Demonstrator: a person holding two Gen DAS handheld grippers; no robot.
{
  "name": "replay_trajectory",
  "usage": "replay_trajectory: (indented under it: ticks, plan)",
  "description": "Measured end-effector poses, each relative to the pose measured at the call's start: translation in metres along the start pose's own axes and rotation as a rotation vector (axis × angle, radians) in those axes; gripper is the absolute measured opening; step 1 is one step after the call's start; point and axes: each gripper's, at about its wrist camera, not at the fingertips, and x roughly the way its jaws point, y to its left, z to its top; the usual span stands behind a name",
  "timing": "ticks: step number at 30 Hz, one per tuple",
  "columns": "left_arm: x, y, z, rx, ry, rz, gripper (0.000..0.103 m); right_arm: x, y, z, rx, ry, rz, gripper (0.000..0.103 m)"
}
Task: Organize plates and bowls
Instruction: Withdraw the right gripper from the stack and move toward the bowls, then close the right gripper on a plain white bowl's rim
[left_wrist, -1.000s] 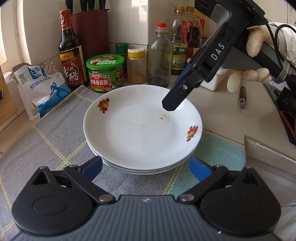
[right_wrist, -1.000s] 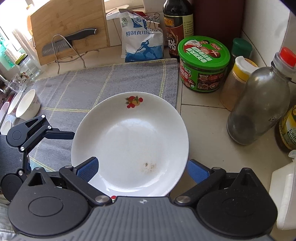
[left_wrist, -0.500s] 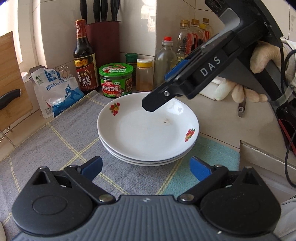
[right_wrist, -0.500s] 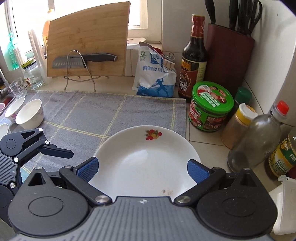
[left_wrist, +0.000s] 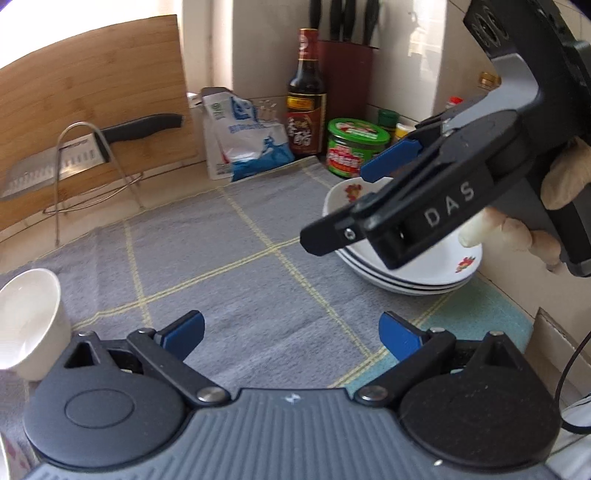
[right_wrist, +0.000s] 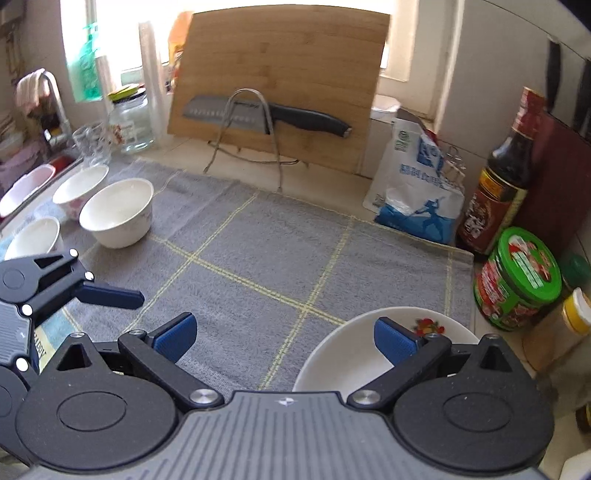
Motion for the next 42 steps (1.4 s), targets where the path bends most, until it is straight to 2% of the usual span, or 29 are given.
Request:
replay_trajectory:
  ticks: [10, 13, 18, 26, 34, 42]
  plan:
    - [-0.058, 0.032, -0.031, -0.179, 0.000, 0.276, 0.100, 0.019, 0.065, 0.030, -0.267, -0.087, 0.180, 0.103]
    - [-0.077, 0.049, -0.040, -0.211, -0.015, 0.344, 0.100, 0.018, 0.092, 0.037, -0.341, -0.132, 0.183, 0.103]
    - [-0.104, 0.080, -0.058, -0.226, -0.026, 0.423, 0.100, 0.029, 0.136, 0.052, -0.391, -0.127, 0.186, 0.103]
    - [-0.136, 0.125, -0.096, -0.227, 0.003, 0.464, 0.100, 0.047, 0.191, 0.069, -0.329, -0.105, 0.282, 0.103]
    - [-0.133, 0.164, -0.124, -0.202, 0.010, 0.423, 0.100, 0.075, 0.240, 0.075, -0.276, -0.061, 0.344, 0.103]
    - [-0.122, 0.176, -0.132, -0.146, -0.016, 0.358, 0.098, 0.101, 0.262, 0.075, -0.223, 0.011, 0.363, 0.103]
